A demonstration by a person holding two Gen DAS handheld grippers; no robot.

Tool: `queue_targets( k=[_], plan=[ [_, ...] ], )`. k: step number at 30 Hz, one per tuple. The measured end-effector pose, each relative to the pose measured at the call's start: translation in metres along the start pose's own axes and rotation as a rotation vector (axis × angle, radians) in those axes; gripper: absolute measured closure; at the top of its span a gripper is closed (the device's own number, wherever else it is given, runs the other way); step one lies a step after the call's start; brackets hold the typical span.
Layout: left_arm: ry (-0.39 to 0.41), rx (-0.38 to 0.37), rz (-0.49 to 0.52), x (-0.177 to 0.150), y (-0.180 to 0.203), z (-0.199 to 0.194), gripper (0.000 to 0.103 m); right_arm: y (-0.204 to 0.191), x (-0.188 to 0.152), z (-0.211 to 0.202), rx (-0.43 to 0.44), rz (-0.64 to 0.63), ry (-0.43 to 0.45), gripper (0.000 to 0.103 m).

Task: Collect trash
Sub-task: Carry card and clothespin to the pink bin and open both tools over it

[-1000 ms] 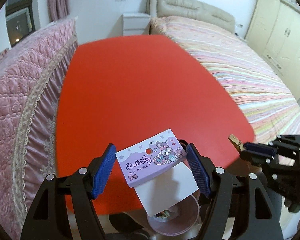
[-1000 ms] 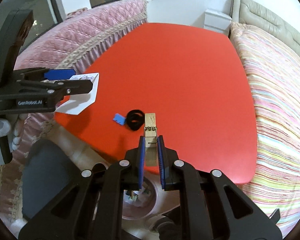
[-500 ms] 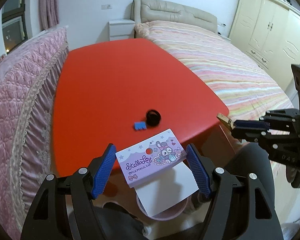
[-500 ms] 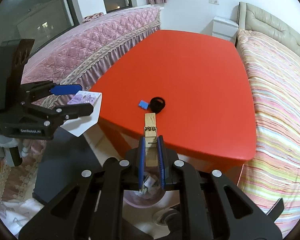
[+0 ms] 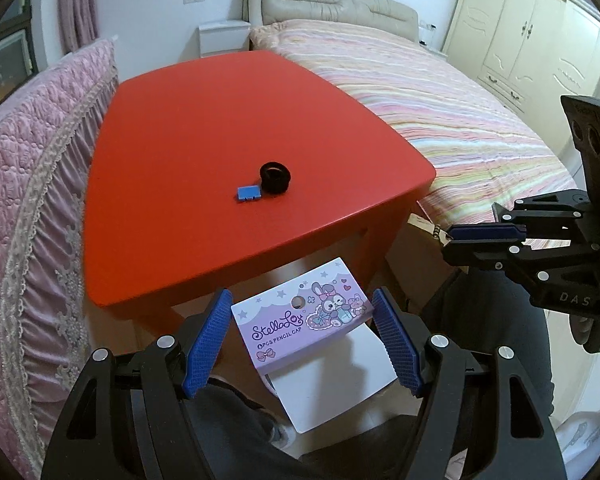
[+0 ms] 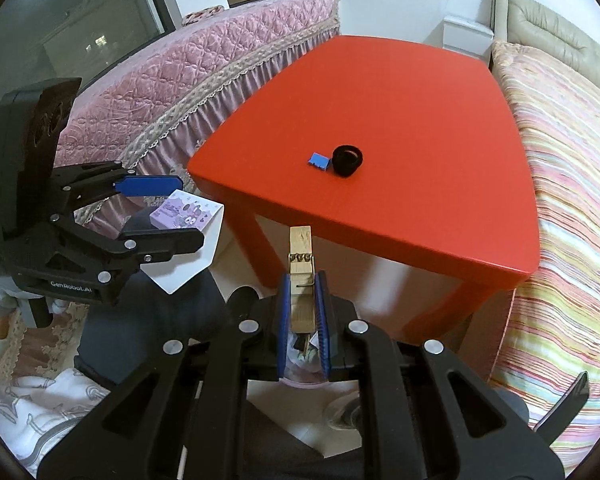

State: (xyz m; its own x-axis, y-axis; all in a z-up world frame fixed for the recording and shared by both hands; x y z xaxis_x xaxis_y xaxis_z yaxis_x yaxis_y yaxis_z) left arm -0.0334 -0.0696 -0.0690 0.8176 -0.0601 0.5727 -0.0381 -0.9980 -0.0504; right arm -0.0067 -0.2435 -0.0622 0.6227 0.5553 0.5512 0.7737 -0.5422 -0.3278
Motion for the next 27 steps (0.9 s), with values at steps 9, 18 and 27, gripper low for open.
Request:
queue_targets(
  k=[9, 18, 27],
  plan=[
    [-0.001, 0.002, -0.002, 0.0020, -0.0016, 0.0024, 0.033, 0.0017, 0.0016, 0.0022, 0.019, 0.009, -0.001, 0.091],
    [-0.011, -0.004, 0.000, 0.0018, -0.0030, 0.0065, 0.033, 0.0045, 0.0037, 0.0043, 0.034, 0.015, -0.004, 0.091],
    [-0.024, -0.010, 0.003, 0.0013, -0.0047, 0.0101, 0.033, 0.0053, 0.0038, 0.0064, 0.056, 0.019, -0.010, 0.091]
  ],
)
Point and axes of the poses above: each gripper's, at about its wrist camera, not at the fingertips, and z roughly the way its jaws point, y to its right, x to its top, the point moved 5 cm from there along z, roughly the way its jaws point, and after that the axes turned 11 degrees about x, right-handed, at the moved point
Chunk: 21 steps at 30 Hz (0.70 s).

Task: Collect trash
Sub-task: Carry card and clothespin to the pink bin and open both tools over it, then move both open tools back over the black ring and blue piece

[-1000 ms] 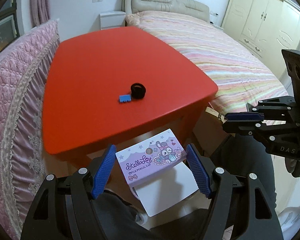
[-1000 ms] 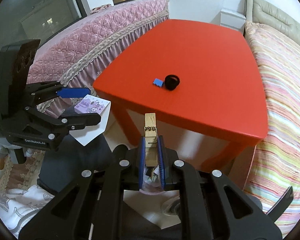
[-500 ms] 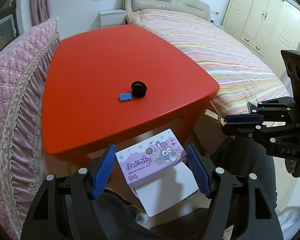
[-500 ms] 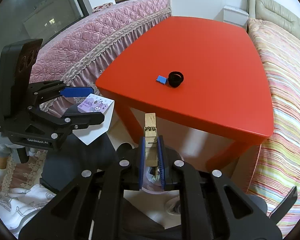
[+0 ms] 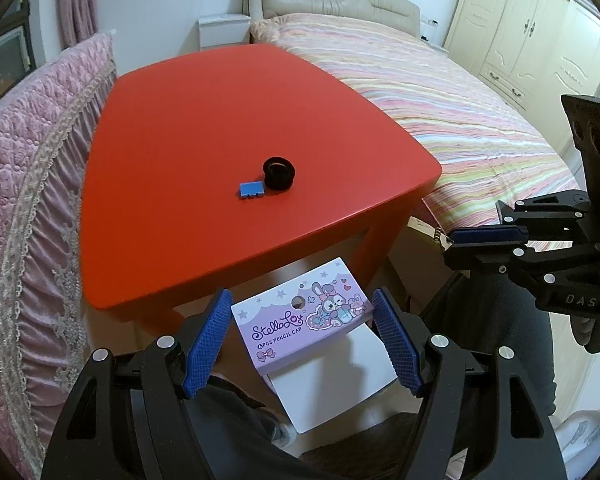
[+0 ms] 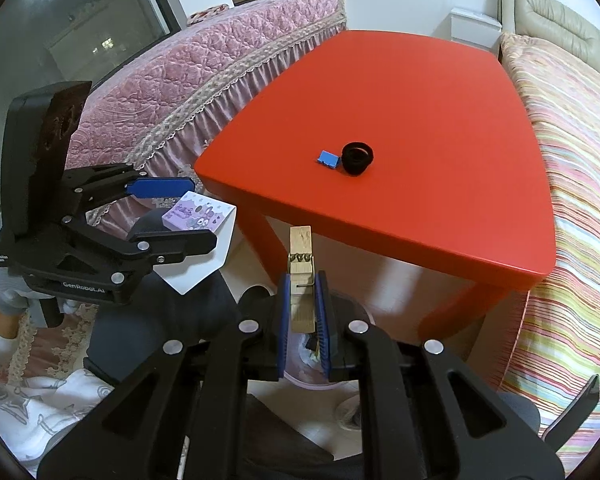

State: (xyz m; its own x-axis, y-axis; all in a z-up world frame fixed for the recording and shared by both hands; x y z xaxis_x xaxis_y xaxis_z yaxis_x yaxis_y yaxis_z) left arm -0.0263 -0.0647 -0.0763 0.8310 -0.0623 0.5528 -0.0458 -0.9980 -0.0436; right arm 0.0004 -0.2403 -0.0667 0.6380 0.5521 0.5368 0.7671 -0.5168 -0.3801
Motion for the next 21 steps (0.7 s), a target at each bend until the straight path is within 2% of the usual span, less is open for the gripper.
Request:
queue_targets(
  k=[4, 5, 6, 8, 9, 11, 15, 21],
  plan=[
    [-0.009, -0.018, 0.001, -0.001, 0.001, 0.002, 0.029, 0.002, 0.000, 0.001, 0.007, 0.009, -0.001, 0.090],
    [-0.010, -0.021, -0.003, -0.001, 0.000, 0.003, 0.018, 0.003, 0.000, 0.002, 0.003, 0.012, -0.001, 0.084],
    [-0.005, -0.018, -0.009, 0.000, -0.001, 0.004, 0.012, 0.005, 0.000, 0.002, -0.008, 0.016, 0.002, 0.059],
    [-0.002, -0.011, -0.016, 0.000, -0.004, 0.005, 0.011, 0.009, 0.001, -0.001, -0.019, 0.028, 0.021, 0.027],
    [-0.009, -0.001, -0.023, 0.000, -0.007, 0.006, 0.010, 0.011, 0.001, -0.002, -0.026, 0.032, 0.029, 0.021],
    [-0.012, 0.013, -0.034, 0.000, -0.010, 0.007, 0.008, 0.015, 0.002, -0.005, -0.041, 0.041, 0.040, 0.014],
    [-0.021, 0.042, -0.049, -0.001, -0.019, 0.010, 0.008, 0.020, 0.002, -0.006, -0.053, 0.057, 0.044, 0.007],
    [-0.022, 0.046, -0.056, -0.002, -0.023, 0.009, 0.008, 0.020, 0.002, -0.005, -0.050, 0.059, 0.043, 0.006]
  ],
)
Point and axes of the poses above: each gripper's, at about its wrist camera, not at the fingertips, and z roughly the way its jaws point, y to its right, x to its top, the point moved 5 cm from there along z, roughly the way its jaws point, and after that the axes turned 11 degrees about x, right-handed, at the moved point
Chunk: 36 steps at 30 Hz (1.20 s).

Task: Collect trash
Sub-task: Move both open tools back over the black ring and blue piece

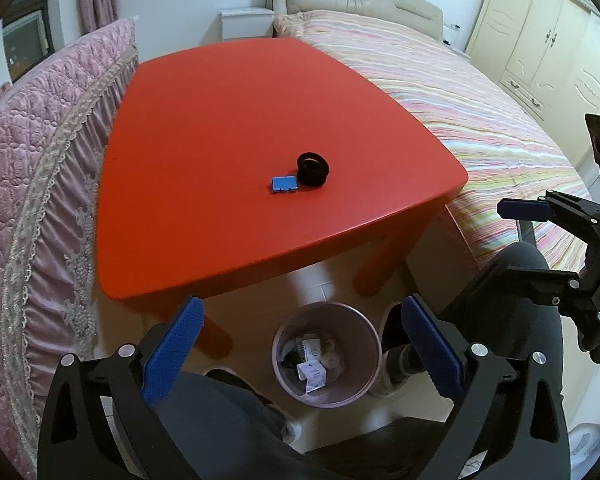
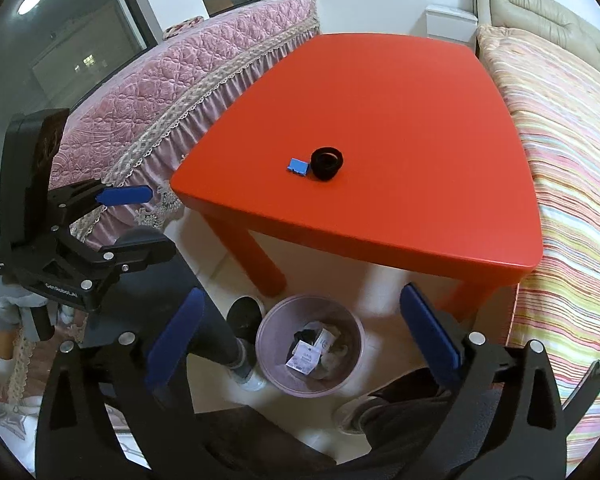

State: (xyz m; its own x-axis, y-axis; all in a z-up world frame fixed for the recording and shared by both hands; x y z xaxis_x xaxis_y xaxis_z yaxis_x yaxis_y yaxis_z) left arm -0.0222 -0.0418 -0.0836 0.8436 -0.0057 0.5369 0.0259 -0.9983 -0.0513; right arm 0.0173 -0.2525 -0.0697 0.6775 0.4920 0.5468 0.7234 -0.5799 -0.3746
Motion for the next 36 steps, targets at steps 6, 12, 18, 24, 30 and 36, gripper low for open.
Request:
queue_targets(
  k=[6, 12, 18, 24, 30, 36],
  plan=[
    [-0.001, 0.000, -0.004, 0.002, -0.001, 0.000, 0.008, -0.001, 0.001, 0.000, 0.001, -0.001, -0.003, 0.006],
    [-0.005, 0.006, 0.006, 0.010, -0.006, 0.007, 0.008, 0.006, 0.012, 0.002, 0.004, -0.010, -0.003, 0.006],
    [-0.009, 0.010, 0.014, 0.028, -0.016, 0.022, 0.008, 0.019, 0.036, 0.010, -0.014, -0.030, 0.004, 0.006],
    [-0.029, 0.013, 0.033, 0.045, -0.024, 0.043, 0.008, 0.037, 0.067, 0.035, -0.037, -0.066, -0.023, 0.006],
    [-0.072, 0.000, 0.072, 0.053, -0.020, 0.066, 0.008, 0.051, 0.091, 0.073, -0.036, -0.111, -0.093, 0.006],
    [-0.111, -0.017, 0.100, 0.057, -0.013, 0.083, 0.008, 0.062, 0.106, 0.103, -0.036, -0.132, -0.142, 0.006]
  ],
)
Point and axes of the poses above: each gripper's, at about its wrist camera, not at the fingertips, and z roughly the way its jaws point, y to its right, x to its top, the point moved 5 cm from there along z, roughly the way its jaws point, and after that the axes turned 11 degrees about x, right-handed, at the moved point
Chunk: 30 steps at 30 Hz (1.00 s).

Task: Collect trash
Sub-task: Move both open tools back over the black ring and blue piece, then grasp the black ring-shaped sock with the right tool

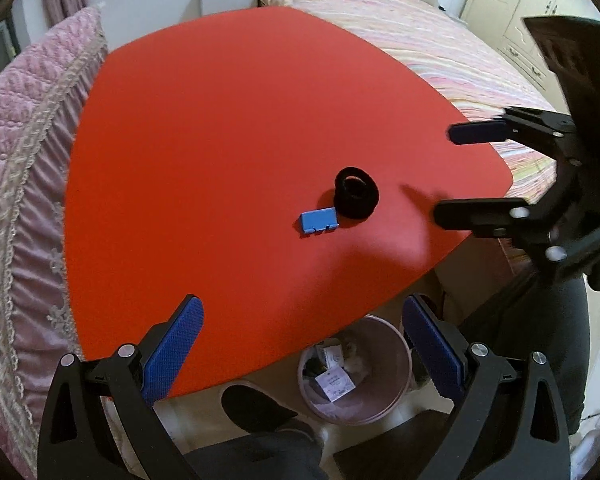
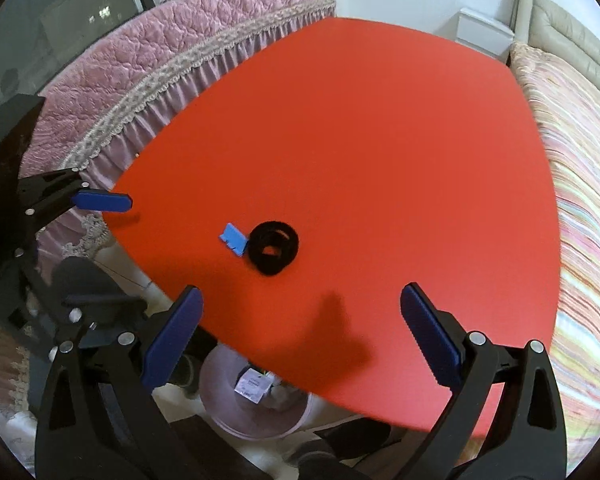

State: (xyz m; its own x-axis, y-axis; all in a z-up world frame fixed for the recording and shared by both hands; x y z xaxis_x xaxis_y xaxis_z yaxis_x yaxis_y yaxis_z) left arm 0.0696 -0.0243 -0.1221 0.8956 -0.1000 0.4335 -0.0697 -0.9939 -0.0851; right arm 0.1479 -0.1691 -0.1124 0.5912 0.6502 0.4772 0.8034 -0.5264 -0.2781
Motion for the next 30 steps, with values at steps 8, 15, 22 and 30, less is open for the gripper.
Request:
queue_targets(
  k=[8, 15, 22, 30],
  plan=[
    [-0.017, -0.018, 0.008, 0.005, 0.008, 0.014, 0.008, 0.002, 0.009, 0.030, 0.026, -0.006, -0.045, 0.018],
    [-0.025, -0.029, 0.008, 0.009, 0.014, 0.023, 0.008, -0.002, 0.013, 0.045, 0.035, -0.002, -0.067, 0.035],
    [-0.023, -0.020, 0.004, 0.013, 0.015, 0.028, 0.008, 0.000, 0.019, 0.051, 0.016, -0.031, -0.062, 0.046],
    [-0.019, 0.006, -0.024, 0.023, 0.012, 0.037, 0.008, 0.010, 0.023, 0.051, -0.015, -0.037, -0.064, 0.072]
  ],
)
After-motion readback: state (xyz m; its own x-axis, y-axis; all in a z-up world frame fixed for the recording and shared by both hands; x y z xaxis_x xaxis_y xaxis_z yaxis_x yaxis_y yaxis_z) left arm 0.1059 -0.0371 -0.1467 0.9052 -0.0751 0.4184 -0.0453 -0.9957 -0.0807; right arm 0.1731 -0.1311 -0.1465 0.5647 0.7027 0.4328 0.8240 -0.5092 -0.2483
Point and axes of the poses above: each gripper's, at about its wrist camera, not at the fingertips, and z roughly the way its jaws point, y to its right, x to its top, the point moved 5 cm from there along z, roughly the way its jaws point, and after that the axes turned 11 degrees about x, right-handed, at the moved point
